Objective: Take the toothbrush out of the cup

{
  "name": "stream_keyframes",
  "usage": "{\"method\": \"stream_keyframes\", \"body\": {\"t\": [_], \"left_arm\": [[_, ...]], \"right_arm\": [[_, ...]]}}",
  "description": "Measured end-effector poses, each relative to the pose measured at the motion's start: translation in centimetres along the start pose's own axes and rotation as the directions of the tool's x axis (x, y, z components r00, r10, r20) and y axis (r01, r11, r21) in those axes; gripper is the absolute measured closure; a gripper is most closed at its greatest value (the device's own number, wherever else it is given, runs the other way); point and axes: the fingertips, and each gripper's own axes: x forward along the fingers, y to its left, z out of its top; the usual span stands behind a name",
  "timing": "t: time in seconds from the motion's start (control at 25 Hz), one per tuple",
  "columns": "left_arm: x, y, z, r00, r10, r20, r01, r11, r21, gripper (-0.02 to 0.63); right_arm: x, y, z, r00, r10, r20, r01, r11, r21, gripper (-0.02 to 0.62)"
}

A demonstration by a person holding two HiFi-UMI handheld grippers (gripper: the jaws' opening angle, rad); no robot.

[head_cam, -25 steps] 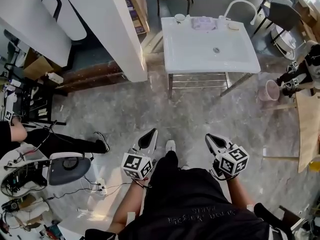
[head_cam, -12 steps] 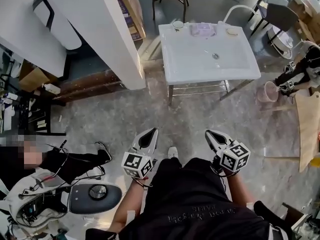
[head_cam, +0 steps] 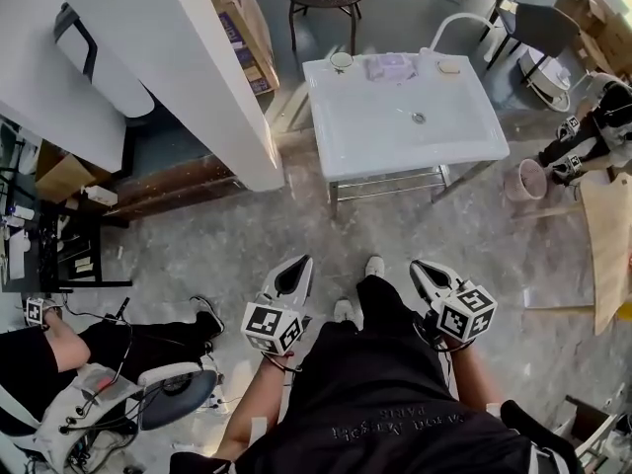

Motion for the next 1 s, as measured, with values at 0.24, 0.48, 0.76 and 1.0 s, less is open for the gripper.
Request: {"method": "stream_keyframes", "body": {"t": [0.24,0.48,0.76,1.0], "left_arm": [[1.1,0.9,0.1,1.0,0.03,-0.002,-0.03,1.0,-0.002,0.597],[4.1,2.3,1.8,0.998,0.065,-0.002,-0.065,0.998,0.003,0.597],[7.8,3.1,3.5,0.997,0.08,-0.004,-0.08,0.997,0.002,0.597],[10.3,4.1,4.6,0.996,0.083,-0.022,-0.083,0.997,0.009,0.597]], "right_arm": [[1.7,-1.2,0.5,1.0,0.023,-0.011,-0.023,1.0,-0.009,0.583],[4.1,-3.9,2.8,0.999,0.038,-0.012,-0.038,0.999,-0.009,0.583],[6.4,-6.7,5.5,0.998,0.062,-0.023,-0.062,0.998,-0.015,0.583],[8.1,-8.2,7.5,0.996,0.079,-0.034,-0.079,0.997,-0.019,0.583]]}}
